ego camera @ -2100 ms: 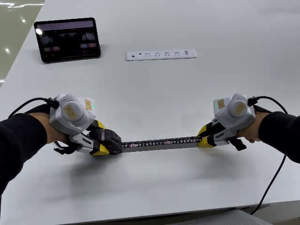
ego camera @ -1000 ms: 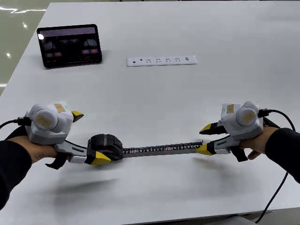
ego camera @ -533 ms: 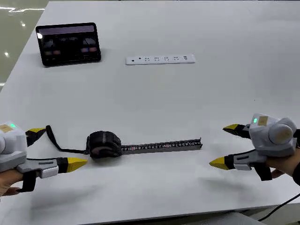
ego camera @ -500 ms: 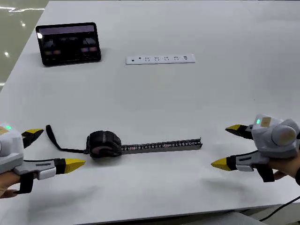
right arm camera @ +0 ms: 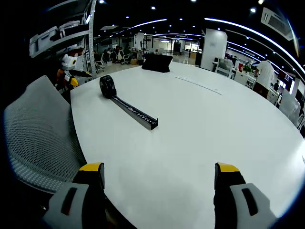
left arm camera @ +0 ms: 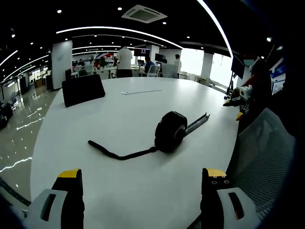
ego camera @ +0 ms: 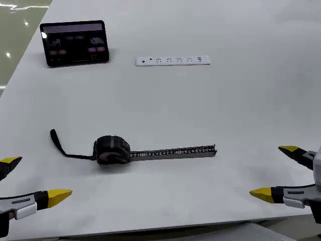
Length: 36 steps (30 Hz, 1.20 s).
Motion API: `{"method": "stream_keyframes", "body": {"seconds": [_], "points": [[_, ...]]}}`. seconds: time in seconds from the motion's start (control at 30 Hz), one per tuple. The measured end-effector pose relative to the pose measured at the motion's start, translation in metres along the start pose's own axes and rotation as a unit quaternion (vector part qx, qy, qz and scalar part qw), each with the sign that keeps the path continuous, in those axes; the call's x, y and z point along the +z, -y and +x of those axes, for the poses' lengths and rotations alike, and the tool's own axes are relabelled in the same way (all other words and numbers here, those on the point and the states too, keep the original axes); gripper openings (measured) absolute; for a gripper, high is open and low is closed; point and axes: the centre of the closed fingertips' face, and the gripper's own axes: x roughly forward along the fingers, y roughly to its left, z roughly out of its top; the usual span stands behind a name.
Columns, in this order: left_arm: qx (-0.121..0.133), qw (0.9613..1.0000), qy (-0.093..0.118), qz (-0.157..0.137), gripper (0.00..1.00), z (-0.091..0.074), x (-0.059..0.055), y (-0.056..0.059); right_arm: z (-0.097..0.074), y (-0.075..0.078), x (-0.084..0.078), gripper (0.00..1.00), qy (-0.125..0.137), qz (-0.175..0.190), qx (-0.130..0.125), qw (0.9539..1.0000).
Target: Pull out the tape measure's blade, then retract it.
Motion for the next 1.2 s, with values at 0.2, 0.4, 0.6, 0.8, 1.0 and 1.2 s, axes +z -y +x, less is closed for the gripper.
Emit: {"method": "stream_keyframes", "body": {"seconds": [0.2, 0.4, 0.6, 0.8, 1.0, 1.2], "points": [[0.013, 0.9999, 0.009, 0.005, 1.0, -0.014, 0.005, -0.009, -0.023, -0.001, -0.014, 0.99, -0.003, 0.019, -0.01, 0.9998], [0.01, 0.9996, 0.006, 0.025, 1.0, -0.017, 0.015, -0.006, -0.03, 0.002, -0.016, 1.0, -0.003, 0.017, -0.017, 0.9997], [0.01, 0.9995, 0.014, 0.025, 1.0, -0.019, 0.022, -0.009, -0.031, 0.003, -0.008, 1.0, -0.001, 0.002, -0.016, 0.9999], [0.011, 0.9995, 0.006, 0.03, 1.0, -0.017, 0.015, -0.006, -0.031, 0.002, -0.008, 1.0, -0.002, 0.0, -0.014, 0.9999], [0.007, 0.9993, -0.001, 0.037, 1.0, -0.016, 0.013, -0.003, -0.03, 0.002, -0.007, 1.0, -0.004, 0.0, -0.011, 0.9999], [0.014, 0.9994, 0.005, 0.032, 1.0, -0.017, 0.017, -0.007, -0.029, 0.001, -0.006, 1.0, -0.007, -0.006, -0.004, 0.9999]]}}
